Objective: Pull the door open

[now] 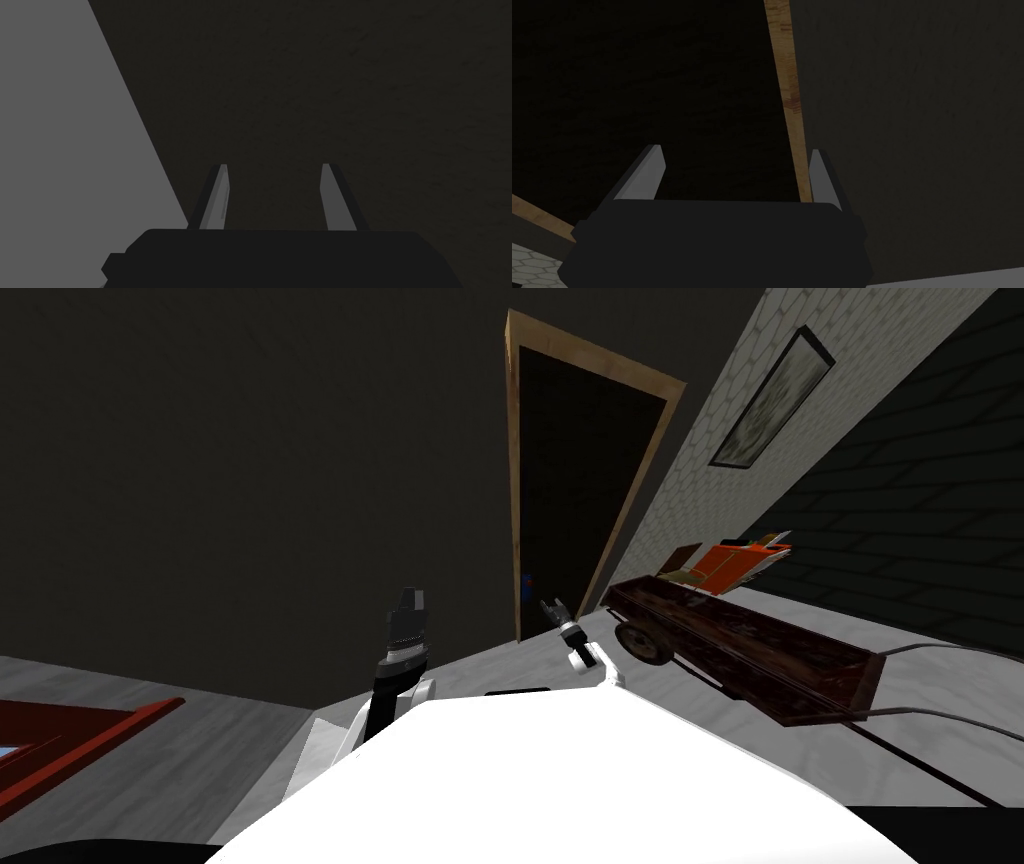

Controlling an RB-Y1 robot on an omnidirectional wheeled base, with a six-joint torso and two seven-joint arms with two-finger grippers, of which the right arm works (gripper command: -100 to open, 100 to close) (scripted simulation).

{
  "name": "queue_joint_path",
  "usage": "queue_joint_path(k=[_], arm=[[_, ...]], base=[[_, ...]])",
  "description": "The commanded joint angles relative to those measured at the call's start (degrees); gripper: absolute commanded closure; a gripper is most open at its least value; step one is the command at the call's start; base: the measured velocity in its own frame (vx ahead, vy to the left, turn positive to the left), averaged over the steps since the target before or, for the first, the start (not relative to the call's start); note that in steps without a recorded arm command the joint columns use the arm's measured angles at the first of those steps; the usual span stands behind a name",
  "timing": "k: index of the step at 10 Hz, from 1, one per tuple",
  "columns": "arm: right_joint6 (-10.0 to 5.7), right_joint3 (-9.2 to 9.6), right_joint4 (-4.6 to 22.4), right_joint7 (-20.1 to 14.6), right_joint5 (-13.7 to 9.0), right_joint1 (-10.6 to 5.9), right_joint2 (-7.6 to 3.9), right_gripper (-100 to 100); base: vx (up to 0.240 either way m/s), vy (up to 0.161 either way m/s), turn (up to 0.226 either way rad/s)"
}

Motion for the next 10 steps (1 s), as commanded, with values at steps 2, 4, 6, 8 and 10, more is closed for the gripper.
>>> queue_joint_path(k=[2, 4, 6, 8, 10], arm=[[0.05, -0.12, 2.9, 1.6, 1.4, -1.33, -0.48, -100], [0.17, -0.17, 5.8, 3.2, 2.8, -2.56, -0.80, -100], [0.24, -0.20, 7.6, 4.2, 3.7, -3.35, -1.00, -100], [0.32, -0.24, 9.7, 5.5, 4.9, -4.30, -1.24, -100], [0.42, -0.28, 12.1, 6.8, 6.0, -5.31, -1.48, -100]], base=[[0.104, 0.024, -0.026], [0.093, 0.024, -0.029], [0.115, 0.036, -0.030], [0.125, 0.030, -0.028], [0.121, 0.039, -0.025]])
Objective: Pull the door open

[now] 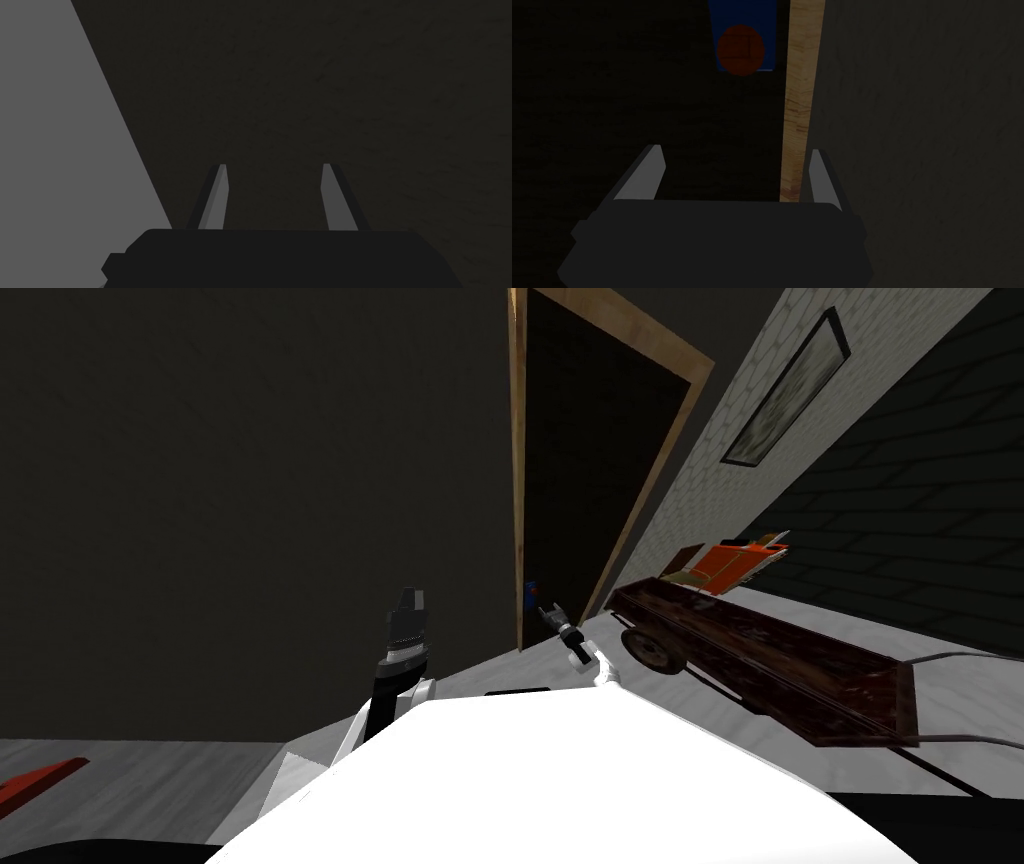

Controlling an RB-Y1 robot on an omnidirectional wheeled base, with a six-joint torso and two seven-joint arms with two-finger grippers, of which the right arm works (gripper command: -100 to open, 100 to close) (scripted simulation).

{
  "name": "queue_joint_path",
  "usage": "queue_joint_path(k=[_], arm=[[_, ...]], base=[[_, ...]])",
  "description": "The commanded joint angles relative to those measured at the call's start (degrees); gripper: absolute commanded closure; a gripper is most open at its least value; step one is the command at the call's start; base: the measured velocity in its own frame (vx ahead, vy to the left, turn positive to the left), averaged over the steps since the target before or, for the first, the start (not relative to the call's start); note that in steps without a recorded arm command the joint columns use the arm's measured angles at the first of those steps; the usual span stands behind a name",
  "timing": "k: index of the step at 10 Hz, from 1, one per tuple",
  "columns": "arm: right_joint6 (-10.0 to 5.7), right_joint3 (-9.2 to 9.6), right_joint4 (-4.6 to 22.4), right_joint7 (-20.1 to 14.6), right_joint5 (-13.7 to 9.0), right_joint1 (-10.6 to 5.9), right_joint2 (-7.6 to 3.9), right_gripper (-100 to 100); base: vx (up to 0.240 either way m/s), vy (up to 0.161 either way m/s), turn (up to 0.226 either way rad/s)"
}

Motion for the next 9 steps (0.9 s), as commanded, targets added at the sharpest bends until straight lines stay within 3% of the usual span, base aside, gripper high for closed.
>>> queue_joint_path(k=[1, 3, 5, 9], arm=[[-0.04, -0.11, 1.9, 1.0, 0.8, -0.90, -0.22, -100], [-0.15, -0.16, 2.4, 1.4, 1.0, -1.01, -0.06, -100], [0.07, -3.45, 4.4, 2.7, 0.4, -2.31, 0.14, -100], [0.36, -7.90, 7.0, 4.3, -0.6, -3.99, 0.39, -100]], base=[[0.101, 0.031, -0.024], [0.065, 0.026, -0.014], [0.023, 0.007, 0.286], [0.023, 0.000, 0.214]])
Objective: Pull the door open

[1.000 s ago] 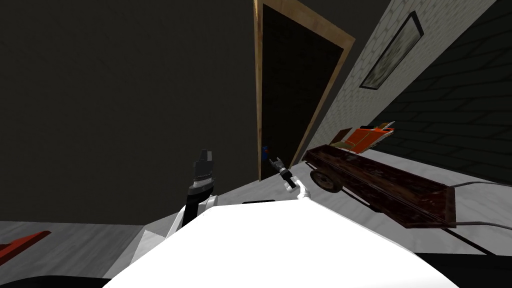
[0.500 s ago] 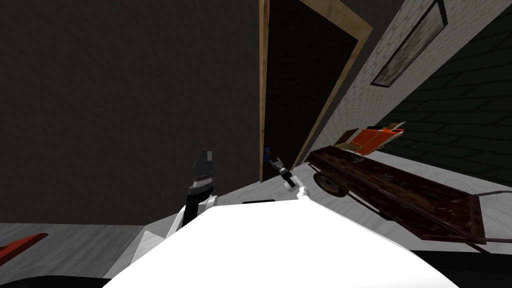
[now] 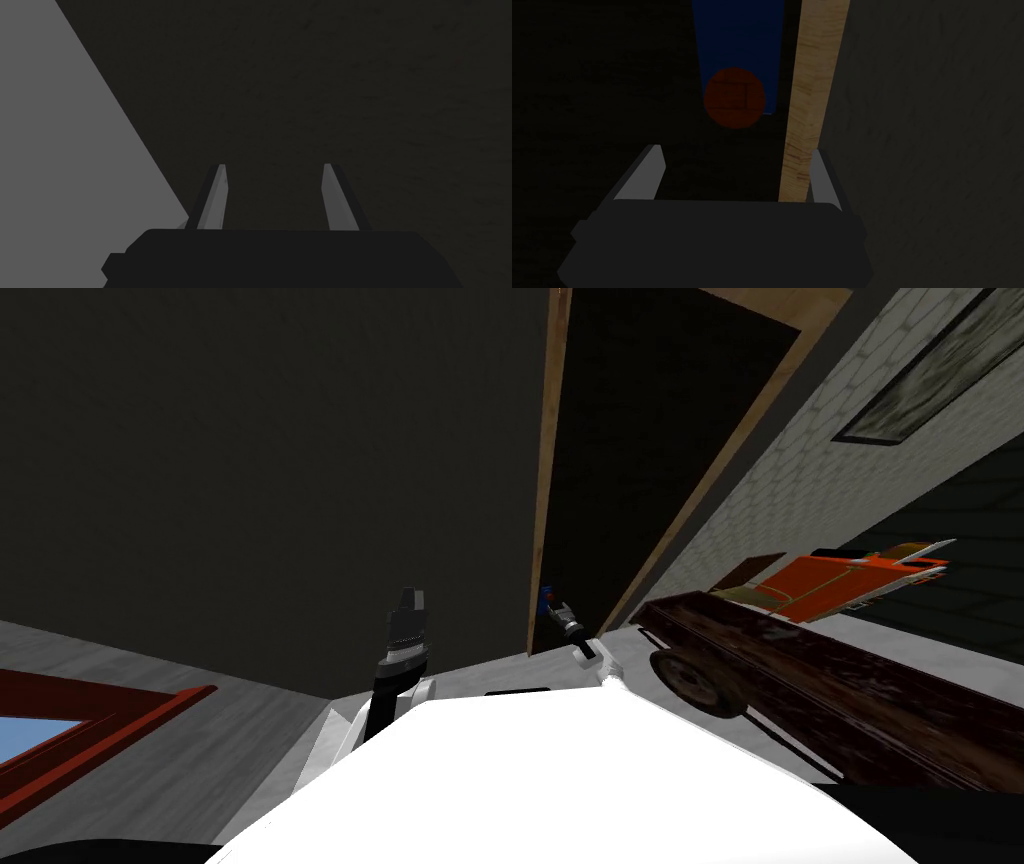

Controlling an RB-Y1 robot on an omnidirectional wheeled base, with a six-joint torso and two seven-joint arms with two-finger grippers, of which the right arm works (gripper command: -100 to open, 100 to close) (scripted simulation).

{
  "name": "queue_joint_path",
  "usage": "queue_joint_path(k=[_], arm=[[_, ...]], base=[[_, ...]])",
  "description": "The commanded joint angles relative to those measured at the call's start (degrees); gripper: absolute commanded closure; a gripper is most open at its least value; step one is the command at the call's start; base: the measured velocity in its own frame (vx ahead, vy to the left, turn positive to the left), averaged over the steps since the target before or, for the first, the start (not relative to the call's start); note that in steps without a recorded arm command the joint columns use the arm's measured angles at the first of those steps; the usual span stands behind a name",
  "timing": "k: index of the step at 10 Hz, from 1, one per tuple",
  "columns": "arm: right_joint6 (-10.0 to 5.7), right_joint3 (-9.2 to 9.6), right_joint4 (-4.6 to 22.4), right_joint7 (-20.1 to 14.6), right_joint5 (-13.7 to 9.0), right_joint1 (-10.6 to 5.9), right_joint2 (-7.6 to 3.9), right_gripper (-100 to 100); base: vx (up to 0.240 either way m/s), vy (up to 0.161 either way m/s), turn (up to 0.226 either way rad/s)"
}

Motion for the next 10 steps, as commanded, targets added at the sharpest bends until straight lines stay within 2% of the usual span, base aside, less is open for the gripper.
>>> queue_joint_path(k=[1, 5, 10], arm=[[0.15, -2.03, 1.4, 0.7, -0.4, -0.97, 0.02, -100], [0.46, -6.78, 4.1, 2.5, -1.4, -2.77, 0.28, -100], [0.78, -11.77, 7.0, 4.3, -2.5, -4.65, 0.56, -100]], base=[[0.025, -0.003, 0.196], [0.029, -0.006, 0.197], [0.026, -0.017, 0.207]])
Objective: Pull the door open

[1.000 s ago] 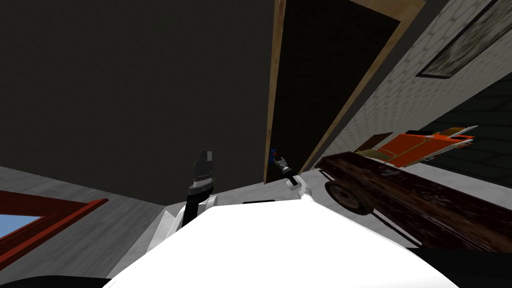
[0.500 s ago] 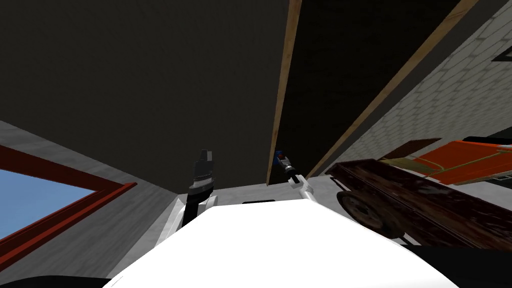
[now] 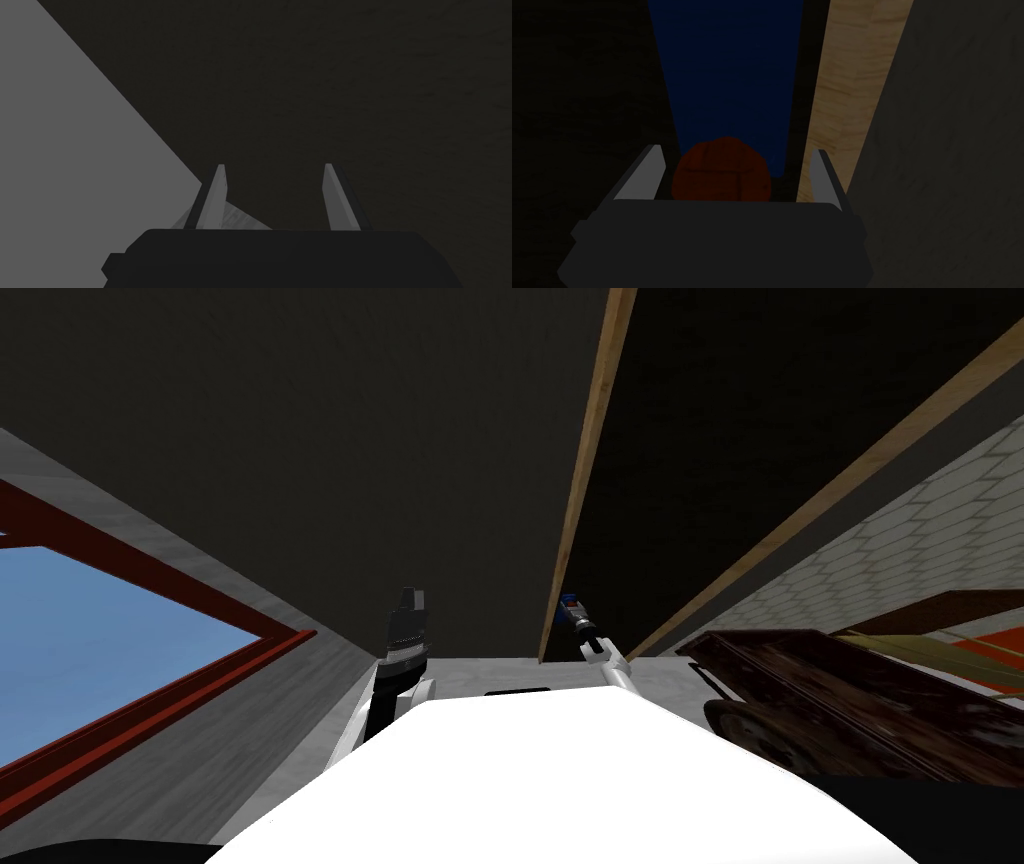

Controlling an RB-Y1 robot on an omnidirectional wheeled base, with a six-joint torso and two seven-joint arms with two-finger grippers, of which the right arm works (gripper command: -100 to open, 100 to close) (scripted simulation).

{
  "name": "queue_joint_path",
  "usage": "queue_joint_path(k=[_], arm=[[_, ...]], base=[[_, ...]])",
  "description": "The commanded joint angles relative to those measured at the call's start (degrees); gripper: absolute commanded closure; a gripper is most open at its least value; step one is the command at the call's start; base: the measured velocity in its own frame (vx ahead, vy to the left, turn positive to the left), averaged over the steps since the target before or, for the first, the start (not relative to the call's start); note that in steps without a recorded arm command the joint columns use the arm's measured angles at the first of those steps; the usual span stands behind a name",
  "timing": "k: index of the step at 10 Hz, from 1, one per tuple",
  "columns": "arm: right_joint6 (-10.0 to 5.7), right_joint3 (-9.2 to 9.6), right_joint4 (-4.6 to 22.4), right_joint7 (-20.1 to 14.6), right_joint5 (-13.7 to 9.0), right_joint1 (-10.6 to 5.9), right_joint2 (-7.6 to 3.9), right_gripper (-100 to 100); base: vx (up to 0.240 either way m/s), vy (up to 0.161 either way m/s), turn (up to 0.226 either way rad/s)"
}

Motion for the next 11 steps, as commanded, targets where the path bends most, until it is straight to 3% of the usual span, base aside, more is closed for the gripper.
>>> queue_joint_path(k=[1, 2, 7, 11], arm=[[0.00, 0.00, 0.0, 0.0, 0.0, 0.00, 0.00, -100], [0.00, 0.00, 0.0, 0.0, 0.0, 0.00, 0.00, 100], [0.00, 0.00, 0.0, 0.0, 0.0, 0.00, 0.00, 100], [0.08, 0.55, -0.7, -5.5, -3.5, 0.75, -0.46, 100]], base=[[0.013, -0.012, 0.031], [-0.001, 0.001, -0.032], [-0.001, 0.000, -0.004], [-0.022, -0.020, 0.054]])
